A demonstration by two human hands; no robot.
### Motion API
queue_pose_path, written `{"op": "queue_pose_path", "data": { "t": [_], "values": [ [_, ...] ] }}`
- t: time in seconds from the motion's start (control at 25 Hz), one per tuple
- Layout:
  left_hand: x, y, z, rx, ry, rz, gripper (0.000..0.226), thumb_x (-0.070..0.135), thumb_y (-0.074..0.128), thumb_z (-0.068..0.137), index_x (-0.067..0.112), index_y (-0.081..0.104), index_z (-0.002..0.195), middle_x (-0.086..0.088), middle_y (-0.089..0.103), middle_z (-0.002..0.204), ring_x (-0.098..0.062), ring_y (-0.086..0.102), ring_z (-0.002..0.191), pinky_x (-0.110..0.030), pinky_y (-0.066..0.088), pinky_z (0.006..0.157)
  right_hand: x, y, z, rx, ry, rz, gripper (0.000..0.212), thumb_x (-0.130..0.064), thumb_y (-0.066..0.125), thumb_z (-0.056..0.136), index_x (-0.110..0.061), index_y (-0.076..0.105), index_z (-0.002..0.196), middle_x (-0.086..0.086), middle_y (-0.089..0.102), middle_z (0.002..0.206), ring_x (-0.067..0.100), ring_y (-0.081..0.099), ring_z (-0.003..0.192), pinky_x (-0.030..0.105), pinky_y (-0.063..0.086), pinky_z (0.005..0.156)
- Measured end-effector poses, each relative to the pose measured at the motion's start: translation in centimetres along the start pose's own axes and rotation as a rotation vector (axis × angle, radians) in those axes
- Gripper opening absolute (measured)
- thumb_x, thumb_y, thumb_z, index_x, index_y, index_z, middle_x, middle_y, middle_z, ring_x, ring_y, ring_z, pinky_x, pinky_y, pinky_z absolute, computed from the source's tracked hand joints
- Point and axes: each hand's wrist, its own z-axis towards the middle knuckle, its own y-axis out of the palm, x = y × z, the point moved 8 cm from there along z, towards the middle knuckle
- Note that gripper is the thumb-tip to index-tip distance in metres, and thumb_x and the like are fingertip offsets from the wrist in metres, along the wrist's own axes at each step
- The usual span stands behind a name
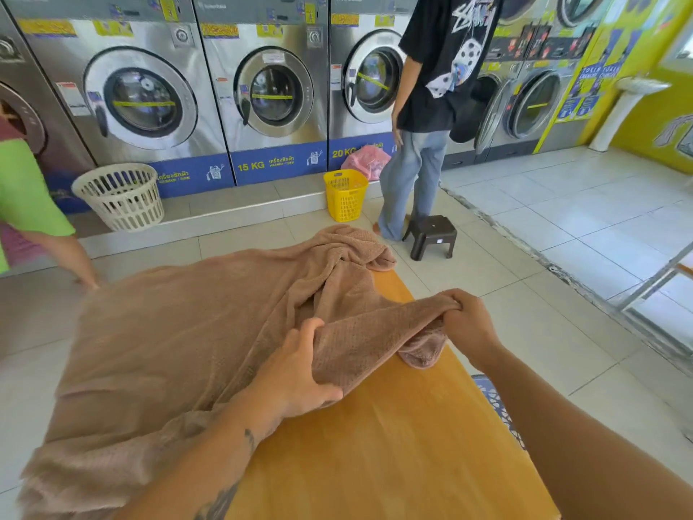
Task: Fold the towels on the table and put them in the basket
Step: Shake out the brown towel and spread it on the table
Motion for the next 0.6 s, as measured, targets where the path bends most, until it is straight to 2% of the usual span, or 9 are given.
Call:
{"op": "queue_pose_path", "data": {
  "t": [0.12, 0.24, 0.36, 0.44, 0.48, 0.52, 0.56, 0.6],
  "values": [
    [-0.5, 1.7, -1.1, -0.023, -0.038, 0.265, 0.113, 0.063, 0.072, 0.065, 0.046, -0.006, 0.146, 0.003, 0.015, 0.135, -0.028, 0.028, 0.130, -0.049, 0.031, 0.109, -3.2, -1.7, -2.0, -0.002, -0.096, -0.101, 0.036, 0.002, 0.038, 0.080, -0.019, 0.065, 0.091, 0.000, 0.068, 0.084, 0.014, 0.062, 0.078, 0.026, 0.048, 0.057],
    [3.4, 2.5, -1.5, 0.077, 0.079, 0.145, 0.112, 0.064, 0.067, 0.070, 0.041, -0.006, 0.151, 0.004, 0.013, 0.142, -0.026, 0.020, 0.138, -0.049, 0.024, 0.113, -5.9, -0.9, -4.2, -0.130, -0.194, -0.225, 0.033, -0.002, 0.040, 0.080, -0.022, 0.066, 0.089, -0.002, 0.069, 0.087, 0.015, 0.065, 0.080, 0.028, 0.052, 0.059],
    [7.7, 2.5, -1.5, 0.123, 0.157, -0.003, 0.109, 0.060, 0.066, 0.075, 0.035, -0.005, 0.153, 0.005, 0.012, 0.150, -0.023, 0.013, 0.144, -0.050, 0.021, 0.117, -6.0, 1.2, -6.8, -0.232, -0.184, -0.232, 0.033, -0.007, 0.040, 0.080, -0.026, 0.065, 0.088, 0.003, 0.070, 0.087, 0.030, 0.067, 0.080, 0.045, 0.058, 0.068],
    [9.2, 2.1, -1.2, 0.152, 0.178, 0.022, 0.087, 0.055, 0.062, 0.082, 0.030, 0.015, 0.151, 0.004, 0.024, 0.146, -0.021, 0.023, 0.139, -0.049, 0.026, 0.115, -6.0, 2.1, -8.1, -0.278, -0.168, -0.195, 0.031, -0.009, 0.042, 0.080, -0.029, 0.063, 0.090, 0.007, 0.071, 0.086, 0.034, 0.068, 0.079, 0.050, 0.057, 0.066],
    [9.6, 1.9, -1.0, 0.171, 0.200, 0.047, 0.064, 0.050, 0.057, 0.087, 0.030, 0.034, 0.143, 0.005, 0.035, 0.139, -0.022, 0.035, 0.133, -0.048, 0.033, 0.111, -6.1, 2.3, -8.5, -0.292, -0.163, -0.172, 0.030, -0.008, 0.046, 0.080, -0.029, 0.063, 0.091, 0.007, 0.071, 0.085, 0.032, 0.068, 0.080, 0.048, 0.057, 0.065],
    [9.9, 1.6, -0.9, 0.189, 0.226, 0.048, 0.037, 0.043, 0.052, 0.091, 0.030, 0.050, 0.125, 0.006, 0.047, 0.128, -0.021, 0.047, 0.122, -0.046, 0.040, 0.103, -6.0, 2.2, -8.7, -0.305, -0.151, -0.155, 0.029, -0.006, 0.050, 0.079, -0.028, 0.063, 0.093, 0.008, 0.071, 0.085, 0.029, 0.068, 0.080, 0.045, 0.056, 0.065],
    [10.1, 1.3, -0.8, 0.207, 0.245, 0.020, 0.018, 0.035, 0.047, 0.092, 0.029, 0.057, 0.105, 0.007, 0.058, 0.112, -0.020, 0.057, 0.109, -0.046, 0.046, 0.094, -5.6, 2.2, -8.8, -0.326, -0.130, -0.148, 0.030, -0.004, 0.055, 0.077, -0.026, 0.063, 0.096, 0.008, 0.071, 0.086, 0.027, 0.067, 0.079, 0.042, 0.055, 0.063],
    [10.1, 1.1, -0.6, 0.219, 0.257, -0.040, 0.015, 0.029, 0.043, 0.091, 0.028, 0.057, 0.089, 0.008, 0.064, 0.095, -0.019, 0.062, 0.093, -0.047, 0.051, 0.085, -4.7, 2.1, -8.8, -0.373, -0.096, -0.128, 0.031, -0.003, 0.059, 0.076, -0.023, 0.063, 0.100, 0.007, 0.071, 0.086, 0.025, 0.065, 0.077, 0.039, 0.052, 0.061]
  ]
}}
